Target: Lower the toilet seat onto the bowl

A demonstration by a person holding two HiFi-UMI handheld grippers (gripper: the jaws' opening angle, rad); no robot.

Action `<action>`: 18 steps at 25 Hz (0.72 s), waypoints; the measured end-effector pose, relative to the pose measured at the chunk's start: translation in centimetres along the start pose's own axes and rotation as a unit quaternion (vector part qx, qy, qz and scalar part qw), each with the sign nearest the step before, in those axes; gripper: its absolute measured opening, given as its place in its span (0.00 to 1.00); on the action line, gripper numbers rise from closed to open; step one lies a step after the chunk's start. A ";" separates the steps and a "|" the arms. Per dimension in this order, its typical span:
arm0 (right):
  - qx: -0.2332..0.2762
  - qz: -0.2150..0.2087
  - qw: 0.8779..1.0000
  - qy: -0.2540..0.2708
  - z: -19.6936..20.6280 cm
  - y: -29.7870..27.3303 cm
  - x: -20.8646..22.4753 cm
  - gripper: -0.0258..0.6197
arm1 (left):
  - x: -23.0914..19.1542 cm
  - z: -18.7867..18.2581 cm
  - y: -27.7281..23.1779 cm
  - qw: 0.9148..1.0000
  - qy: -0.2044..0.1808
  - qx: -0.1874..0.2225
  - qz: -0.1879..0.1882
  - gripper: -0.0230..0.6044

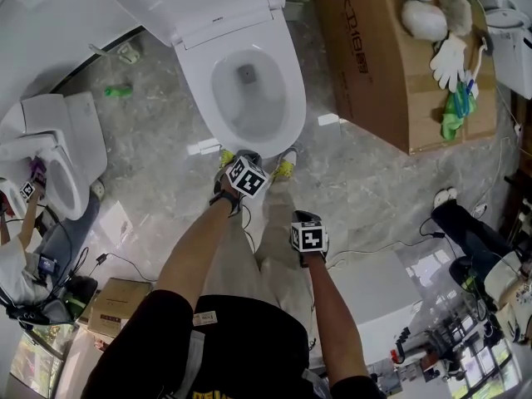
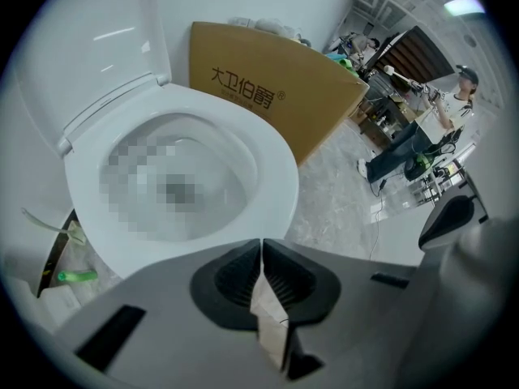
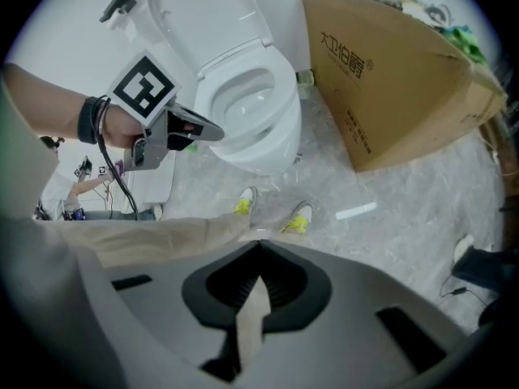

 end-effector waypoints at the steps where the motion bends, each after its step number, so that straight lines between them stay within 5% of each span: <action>1: -0.001 0.000 1.000 -0.001 0.1 -0.1 0.2 0.03 | 0.0 0.0 -0.2 1.000 0.001 -0.001 0.000 0.07; 18: 0.001 0.001 1.000 -0.020 0.7 -0.2 2.6 0.03 | -0.8 -0.1 -2.8 1.000 0.012 -0.006 0.000 0.07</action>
Point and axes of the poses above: the fingertips, and each gripper's own axes: y backward along the fingers, x to its right, z out of its underside, the point moved 7 cm from there along y, backward along the fingers, and after that the axes turned 12 degrees about -x, right-handed, at the moved point
